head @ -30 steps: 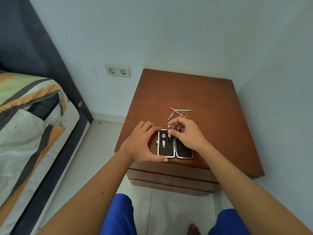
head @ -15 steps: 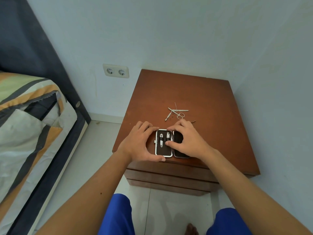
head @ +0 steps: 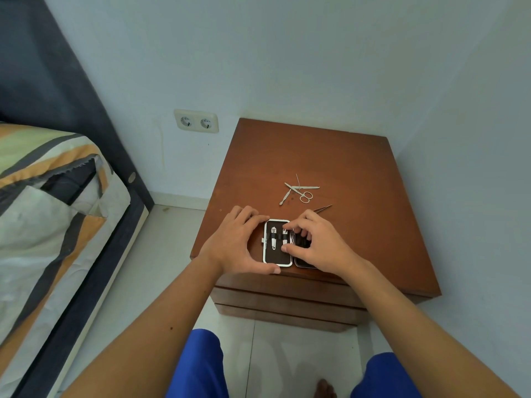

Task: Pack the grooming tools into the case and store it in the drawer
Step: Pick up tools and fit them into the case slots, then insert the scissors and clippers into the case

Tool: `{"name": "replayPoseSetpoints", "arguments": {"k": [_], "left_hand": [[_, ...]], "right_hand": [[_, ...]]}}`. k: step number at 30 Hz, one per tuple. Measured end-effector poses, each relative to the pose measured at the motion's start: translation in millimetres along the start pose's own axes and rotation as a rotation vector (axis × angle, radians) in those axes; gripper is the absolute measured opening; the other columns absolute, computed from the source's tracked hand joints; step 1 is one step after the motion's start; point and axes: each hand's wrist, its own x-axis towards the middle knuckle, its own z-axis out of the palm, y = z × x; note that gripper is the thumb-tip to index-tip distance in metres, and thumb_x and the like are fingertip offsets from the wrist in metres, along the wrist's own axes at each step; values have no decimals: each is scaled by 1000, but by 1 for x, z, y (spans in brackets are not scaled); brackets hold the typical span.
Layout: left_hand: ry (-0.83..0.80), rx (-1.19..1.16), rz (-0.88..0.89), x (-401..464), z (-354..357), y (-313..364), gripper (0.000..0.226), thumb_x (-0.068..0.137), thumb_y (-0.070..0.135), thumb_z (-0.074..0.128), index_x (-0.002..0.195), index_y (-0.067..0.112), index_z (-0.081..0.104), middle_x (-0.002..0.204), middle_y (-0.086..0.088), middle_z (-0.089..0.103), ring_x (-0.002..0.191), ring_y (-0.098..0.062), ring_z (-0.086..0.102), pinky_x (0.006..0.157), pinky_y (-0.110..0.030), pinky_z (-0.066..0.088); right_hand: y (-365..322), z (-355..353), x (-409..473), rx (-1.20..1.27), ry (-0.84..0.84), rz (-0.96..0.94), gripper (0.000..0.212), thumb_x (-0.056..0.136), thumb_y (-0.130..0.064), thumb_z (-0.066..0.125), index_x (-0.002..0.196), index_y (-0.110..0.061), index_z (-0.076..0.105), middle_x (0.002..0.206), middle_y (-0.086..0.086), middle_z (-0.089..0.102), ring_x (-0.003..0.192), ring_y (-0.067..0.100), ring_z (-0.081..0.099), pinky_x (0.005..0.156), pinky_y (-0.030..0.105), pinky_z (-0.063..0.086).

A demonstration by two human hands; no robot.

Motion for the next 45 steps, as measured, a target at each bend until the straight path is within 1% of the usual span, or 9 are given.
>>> {"name": "replayPoseSetpoints", "arguments": {"k": [6,13,18,21,24,28,35,39,45], "left_hand": [[-19,3,-12,0,-1,0,118,59,93,74,150,22,50,129,11,47,117,-12,39,107,-32,43],[-23,-1,-17,1,-1,0,118,58,93,75,150,24,49,130,11,47,118,-13,40,107,-30,41],[-20,-4,-23,1,-2,1,118,58,93,75,150,23,49,131,11,47,119,-12,39,109,-28,39],[-17,-3,-21,0,-2,1,117,59,92,76,150,24,49,131,10,47,119,-12,39,108,-29,40],[-19,-3,-22,0,-1,0,116,59,92,76,150,24,49,132,10,47,119,-12,39,108,-28,39],[-31,2,-30,1,-2,0,116,60,93,74,151,25,48,134,10,46,121,-10,37,109,-28,39],[-36,-2,-28,1,-2,0,115,61,91,75,151,26,47,134,11,46,121,-9,37,107,-26,38],[-26,-1,-23,0,-3,1,115,60,90,77,150,24,48,133,11,46,120,-10,37,106,-24,35],[-23,-5,-22,1,-2,0,116,60,92,75,150,24,48,132,11,46,121,-10,38,107,-25,37]], "right_hand": [[0,0,-1,21,18,6,43,80,-40,87,119,-27,75,100,-15,54,85,-1,54,78,10,40],[10,-23,11,33,158,60,18,89,-32,81,106,-27,80,93,-13,63,78,1,59,73,9,42],[23,-37,38,15,298,169,10,89,-21,81,99,-24,81,92,-5,67,75,4,60,78,24,50],[29,-37,57,-62,293,211,10,89,-29,80,99,-25,81,98,-1,67,90,20,64,91,41,54],[31,-36,71,-131,246,263,21,90,-39,77,105,-25,79,106,1,65,104,25,64,97,46,53],[34,-36,75,-172,173,328,39,86,-45,82,115,-20,76,114,3,63,110,23,64,101,44,53],[36,-42,78,-144,140,351,39,80,-47,86,107,-22,75,106,2,63,102,21,62,91,38,52],[39,-45,79,-125,112,318,43,77,-47,89,111,-24,74,101,-1,61,96,19,60,82,32,46],[38,-44,81,-64,113,342,32,76,-40,92,97,-26,73,92,-6,64,89,16,62,80,31,48]]}}
